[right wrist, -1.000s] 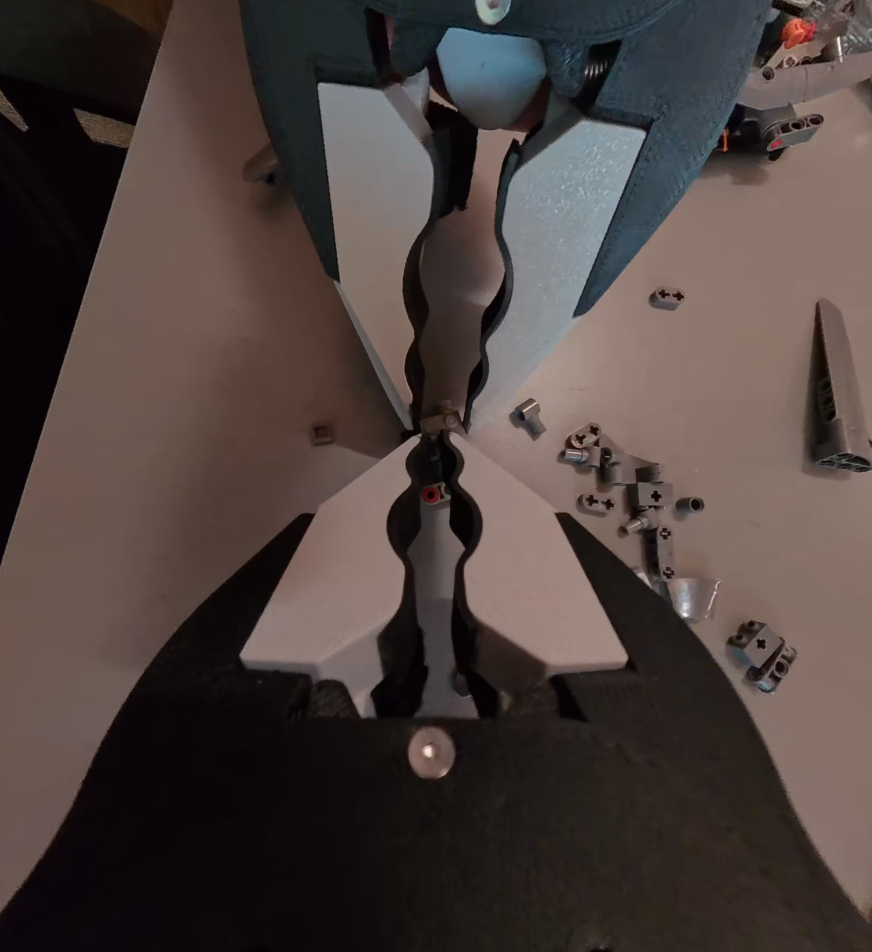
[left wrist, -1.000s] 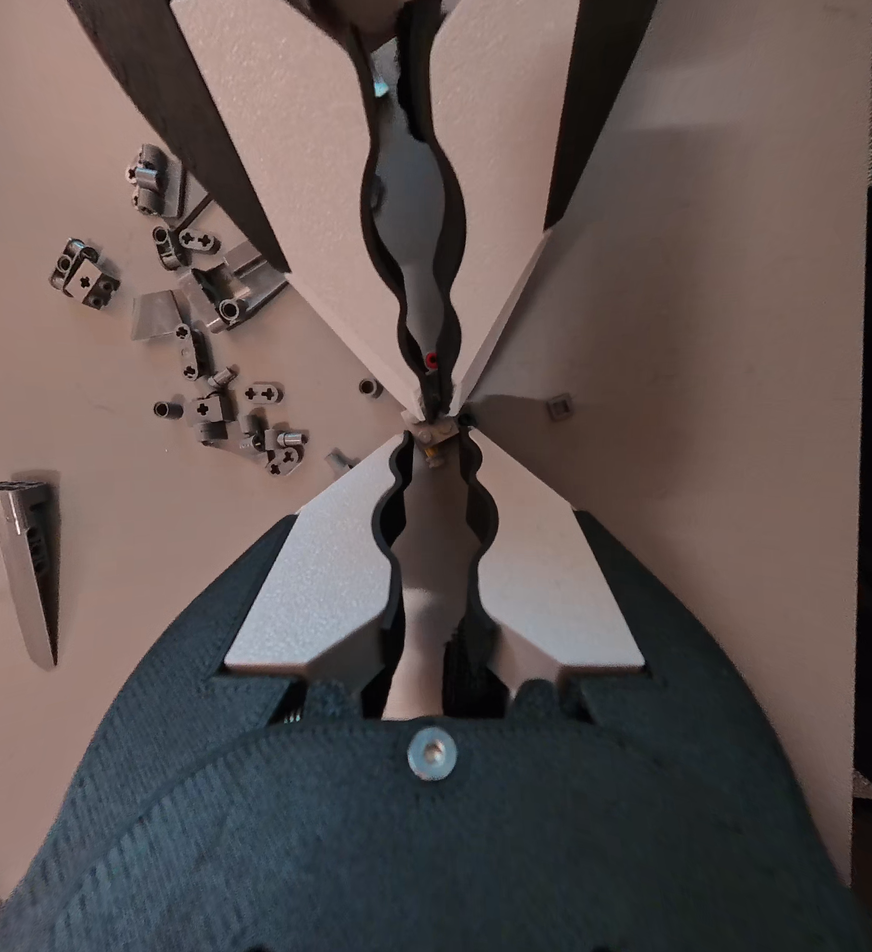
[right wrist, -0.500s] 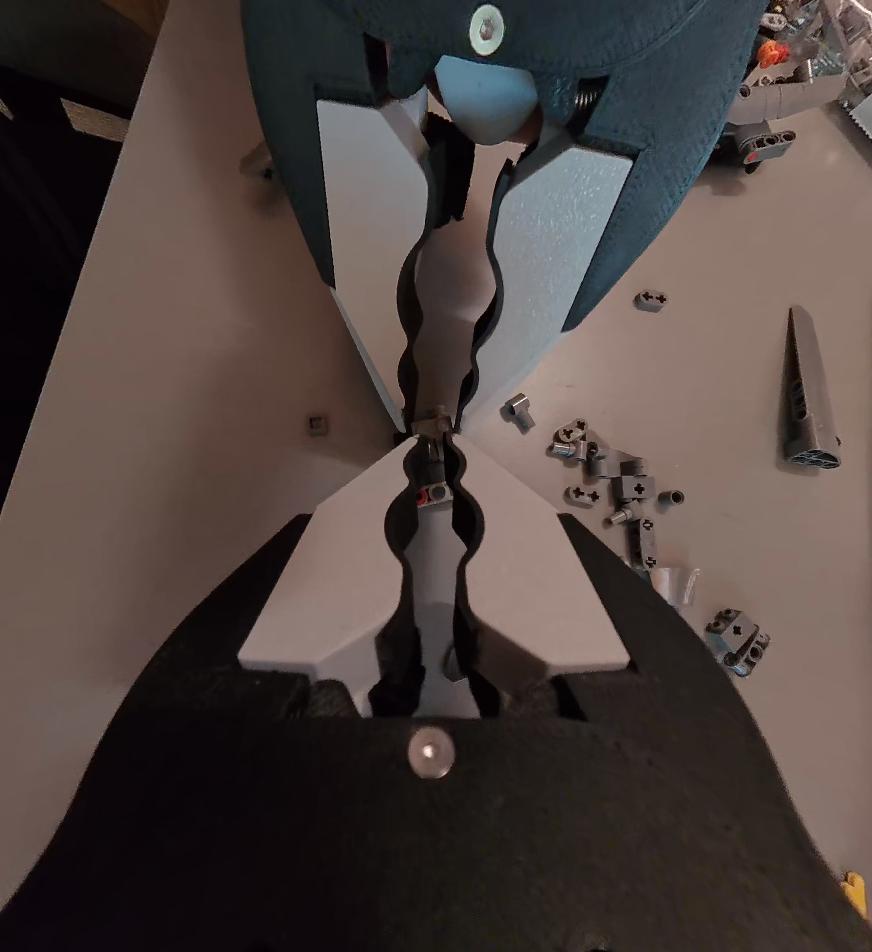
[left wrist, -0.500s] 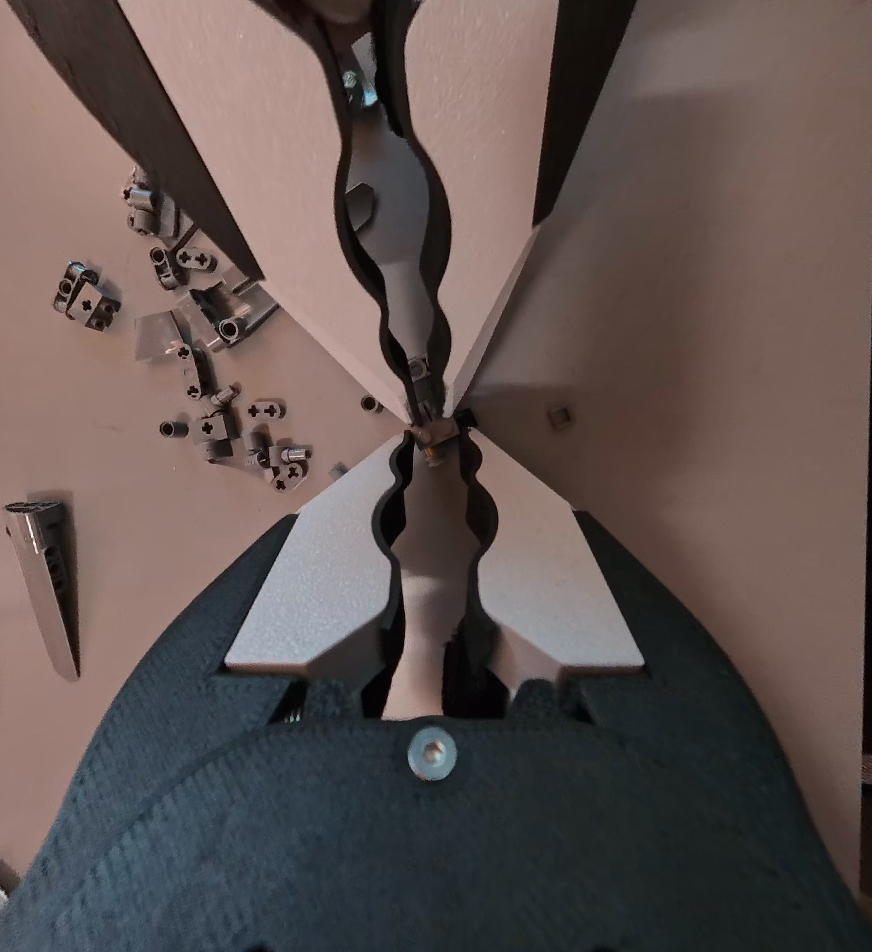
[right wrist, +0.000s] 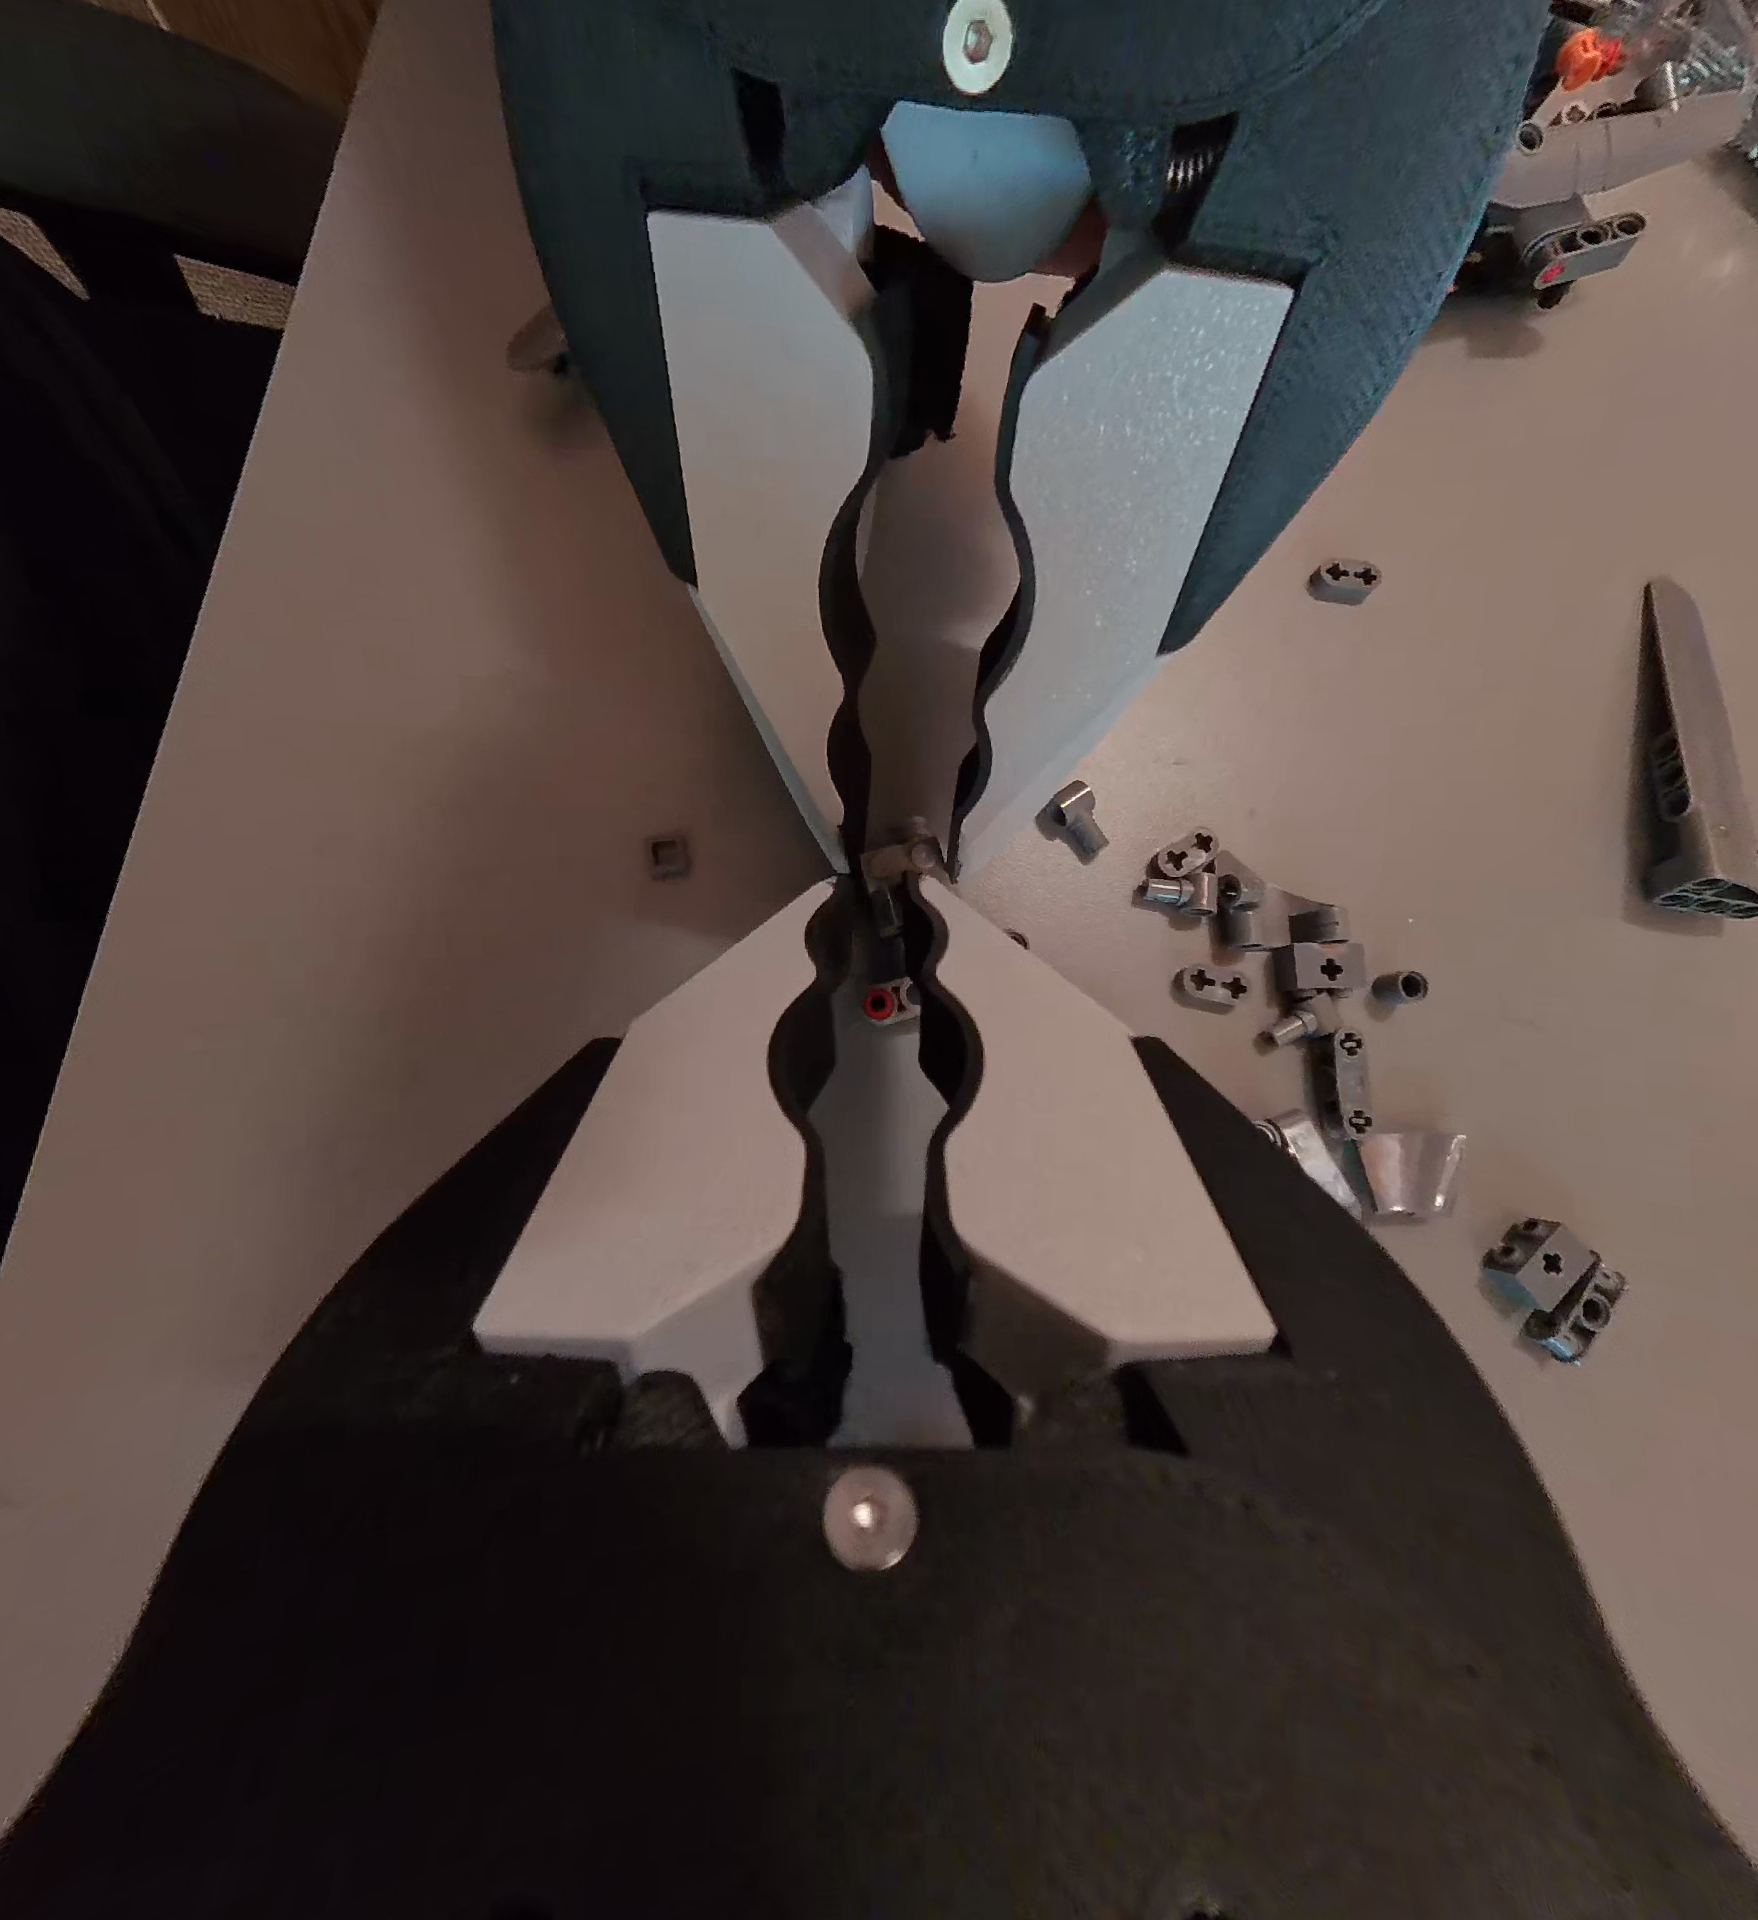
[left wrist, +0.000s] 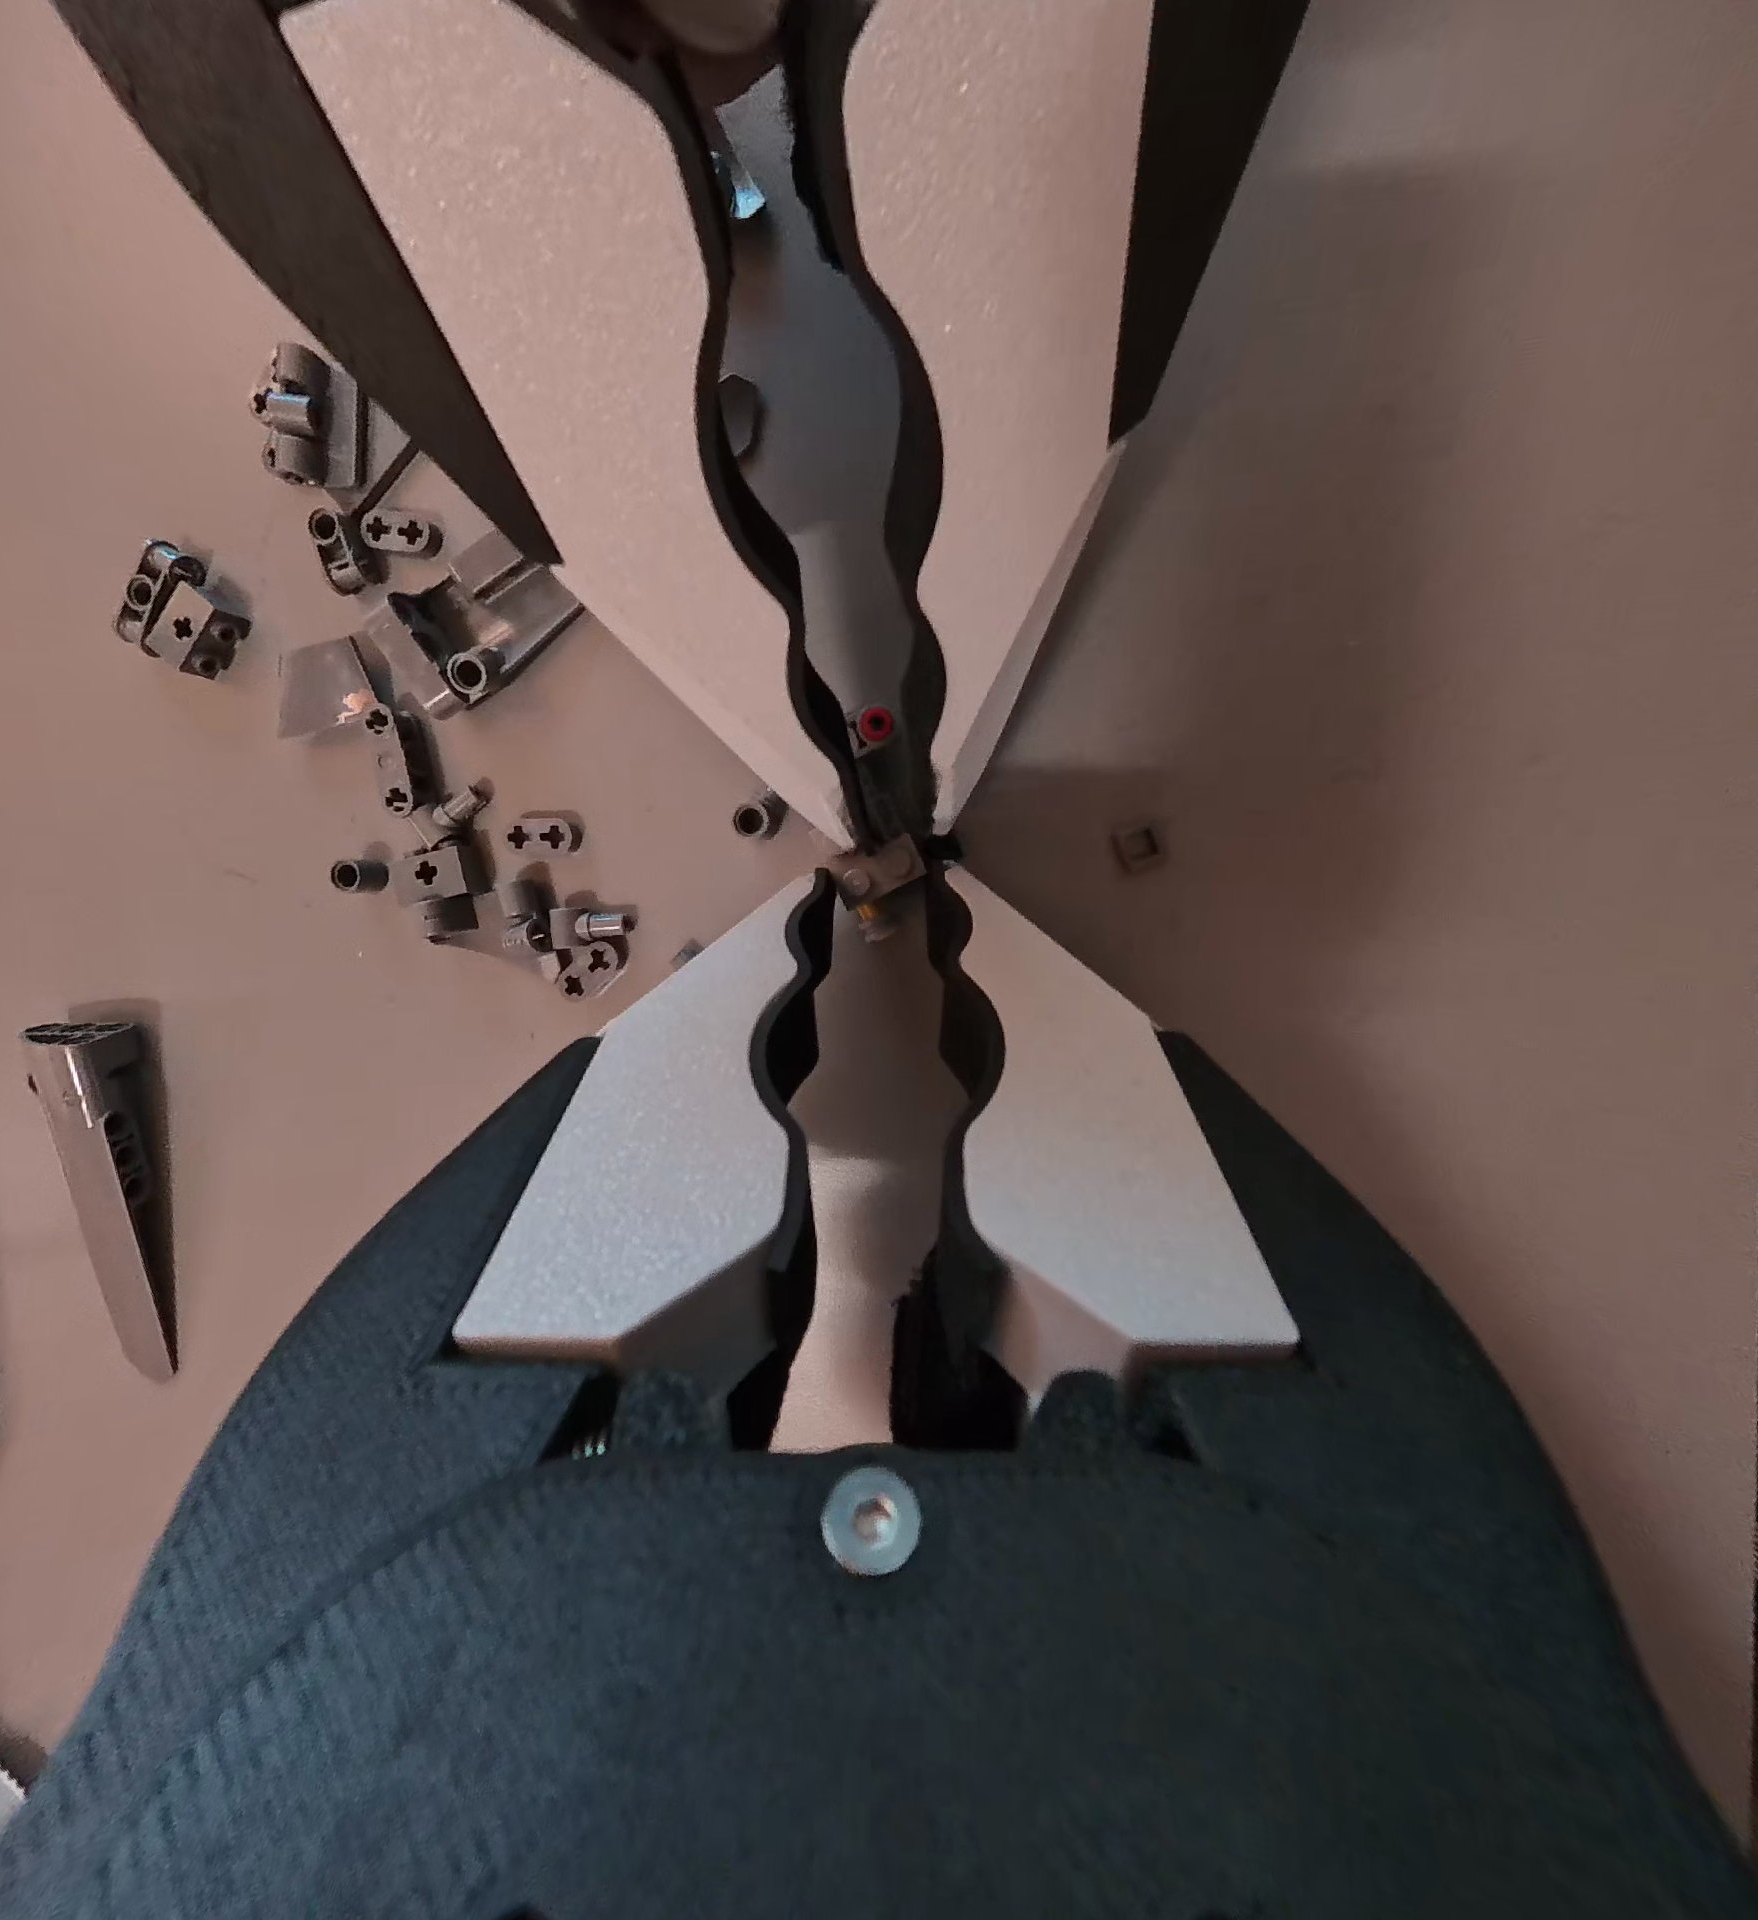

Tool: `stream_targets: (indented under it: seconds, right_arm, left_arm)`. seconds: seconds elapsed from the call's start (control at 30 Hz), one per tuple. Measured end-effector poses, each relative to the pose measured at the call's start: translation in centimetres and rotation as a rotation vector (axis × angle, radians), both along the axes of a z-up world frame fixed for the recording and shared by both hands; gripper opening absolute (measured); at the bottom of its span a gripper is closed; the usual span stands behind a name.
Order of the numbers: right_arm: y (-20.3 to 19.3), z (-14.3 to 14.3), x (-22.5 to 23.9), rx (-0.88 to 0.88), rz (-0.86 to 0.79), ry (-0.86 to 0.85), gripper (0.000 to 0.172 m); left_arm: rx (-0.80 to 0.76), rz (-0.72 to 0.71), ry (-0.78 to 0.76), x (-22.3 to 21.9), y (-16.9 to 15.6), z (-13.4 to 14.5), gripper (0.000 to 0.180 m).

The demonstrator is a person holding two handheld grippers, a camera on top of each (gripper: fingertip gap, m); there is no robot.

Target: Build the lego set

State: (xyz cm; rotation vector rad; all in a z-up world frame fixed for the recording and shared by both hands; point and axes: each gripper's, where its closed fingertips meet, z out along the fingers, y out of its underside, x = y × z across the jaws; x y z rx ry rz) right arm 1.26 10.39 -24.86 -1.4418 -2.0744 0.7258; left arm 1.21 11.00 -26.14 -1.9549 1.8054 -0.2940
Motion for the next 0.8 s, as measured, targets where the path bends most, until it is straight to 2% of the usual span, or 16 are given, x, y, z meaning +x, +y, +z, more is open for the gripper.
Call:
stream_targets:
  seconds: [0.17, 0.8]
  right_arm:
    - [0.41, 0.28, 0.05, 0.001, -0.028, 0.007, 0.010]
    - [0.47, -0.20, 0.29, -0.017, -0.031, 0.004, 0.001]
  left_arm:
    - [0.009, -0.004, 0.004, 0.14, 0.01, 0.01, 0.016]
    - [0.014, -0.013, 0.014, 0.19, 0.14, -0.06, 0.016]
